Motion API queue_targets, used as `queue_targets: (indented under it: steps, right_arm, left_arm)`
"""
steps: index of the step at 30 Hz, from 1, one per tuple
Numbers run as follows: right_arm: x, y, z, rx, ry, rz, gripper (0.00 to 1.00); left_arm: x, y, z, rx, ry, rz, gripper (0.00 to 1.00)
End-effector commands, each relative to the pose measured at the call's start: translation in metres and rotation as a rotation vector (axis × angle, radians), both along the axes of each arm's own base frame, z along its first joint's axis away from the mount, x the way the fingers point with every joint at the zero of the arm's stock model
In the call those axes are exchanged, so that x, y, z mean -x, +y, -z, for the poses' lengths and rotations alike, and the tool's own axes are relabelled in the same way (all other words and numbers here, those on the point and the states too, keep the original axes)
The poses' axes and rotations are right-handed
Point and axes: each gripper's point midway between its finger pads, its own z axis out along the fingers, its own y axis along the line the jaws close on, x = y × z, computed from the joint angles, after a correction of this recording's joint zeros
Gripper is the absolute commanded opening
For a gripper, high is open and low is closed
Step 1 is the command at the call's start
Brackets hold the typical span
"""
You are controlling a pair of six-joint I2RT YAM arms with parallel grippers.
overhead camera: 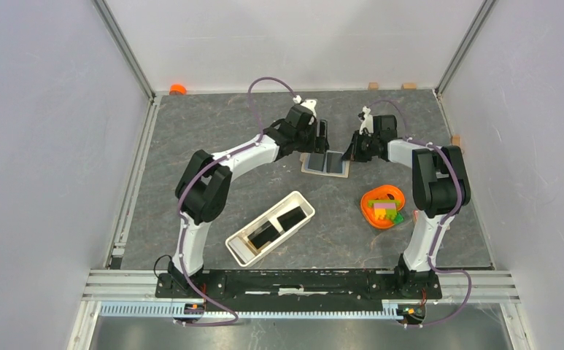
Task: Put the credit cards into the card holder
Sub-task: Close the card holder at the center of the board.
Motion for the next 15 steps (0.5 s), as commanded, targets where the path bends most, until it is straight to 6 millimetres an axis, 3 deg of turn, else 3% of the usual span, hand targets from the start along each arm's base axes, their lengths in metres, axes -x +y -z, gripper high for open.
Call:
queue_targets:
  steps: [1, 5, 11, 13, 15]
  right_arm:
    - [0.02, 0.01, 0.008, 0.021, 0.037, -0.041, 0.0]
    - [0.024, 0.015, 0.009, 0.024, 0.043, -0.053, 0.0]
    - [0.028, 0.02, 0.008, 0.034, 0.041, -0.063, 0.0]
    - [0.03, 0.021, 0.008, 0.036, 0.043, -0.066, 0.0]
    - [0.031, 0.022, 0.007, 0.036, 0.041, -0.069, 0.0]
  left_arm:
    - [-0.005, 0.058, 0.012, -0.255, -0.066, -0.09, 0.8]
    - [-0.002, 0.07, 0.027, -0.269, -0.028, -0.104, 0.83]
    - [0.003, 0.069, 0.049, -0.218, 0.048, -0.086, 0.82]
    - [0.004, 0.069, 0.052, -0.212, 0.056, -0.082, 0.69]
    - [0.005, 0.071, 0.053, -0.214, 0.064, -0.093, 0.5]
